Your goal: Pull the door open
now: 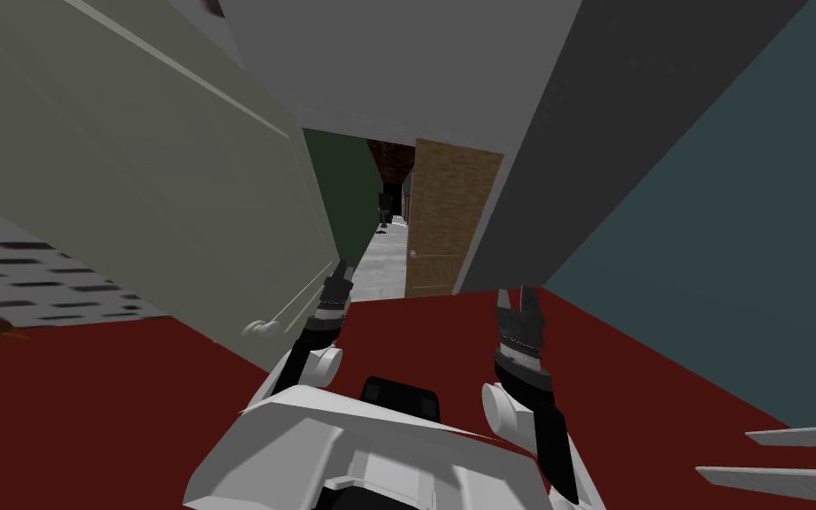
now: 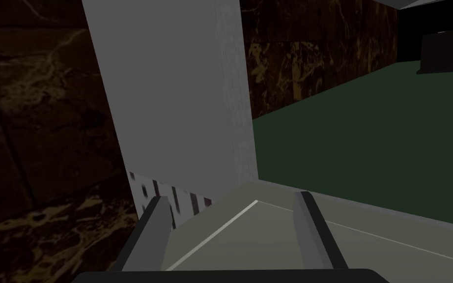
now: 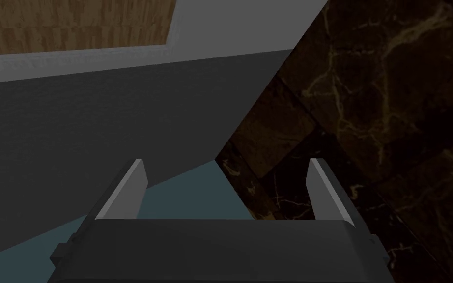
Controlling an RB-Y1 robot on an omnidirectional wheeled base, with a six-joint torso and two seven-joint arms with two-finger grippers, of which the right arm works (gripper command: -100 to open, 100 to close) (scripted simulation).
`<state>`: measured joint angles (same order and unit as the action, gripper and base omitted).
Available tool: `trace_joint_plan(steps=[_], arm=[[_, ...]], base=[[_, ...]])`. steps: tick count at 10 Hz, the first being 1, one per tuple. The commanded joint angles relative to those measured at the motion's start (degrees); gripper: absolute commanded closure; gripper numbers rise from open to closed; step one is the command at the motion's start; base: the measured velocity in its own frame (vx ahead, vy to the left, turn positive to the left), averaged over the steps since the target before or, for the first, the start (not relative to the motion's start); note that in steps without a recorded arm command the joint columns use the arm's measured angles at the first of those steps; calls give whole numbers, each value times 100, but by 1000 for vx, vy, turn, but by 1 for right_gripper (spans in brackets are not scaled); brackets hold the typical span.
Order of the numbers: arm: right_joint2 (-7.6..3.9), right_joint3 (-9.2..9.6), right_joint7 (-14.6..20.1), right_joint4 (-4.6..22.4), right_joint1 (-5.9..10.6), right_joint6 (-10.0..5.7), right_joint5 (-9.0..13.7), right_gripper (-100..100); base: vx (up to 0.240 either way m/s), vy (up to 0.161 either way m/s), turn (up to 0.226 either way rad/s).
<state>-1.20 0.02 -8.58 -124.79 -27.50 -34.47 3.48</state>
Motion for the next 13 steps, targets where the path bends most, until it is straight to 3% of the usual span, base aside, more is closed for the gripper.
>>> trace_joint_plan(steps=[1, 13], arm=[[-71, -138, -231, 238, 50, -45, -132, -100], [-298, -930, -1466, 1777, 561, -301, -873, -100]], base=[[131, 26, 135], [107, 16, 105]])
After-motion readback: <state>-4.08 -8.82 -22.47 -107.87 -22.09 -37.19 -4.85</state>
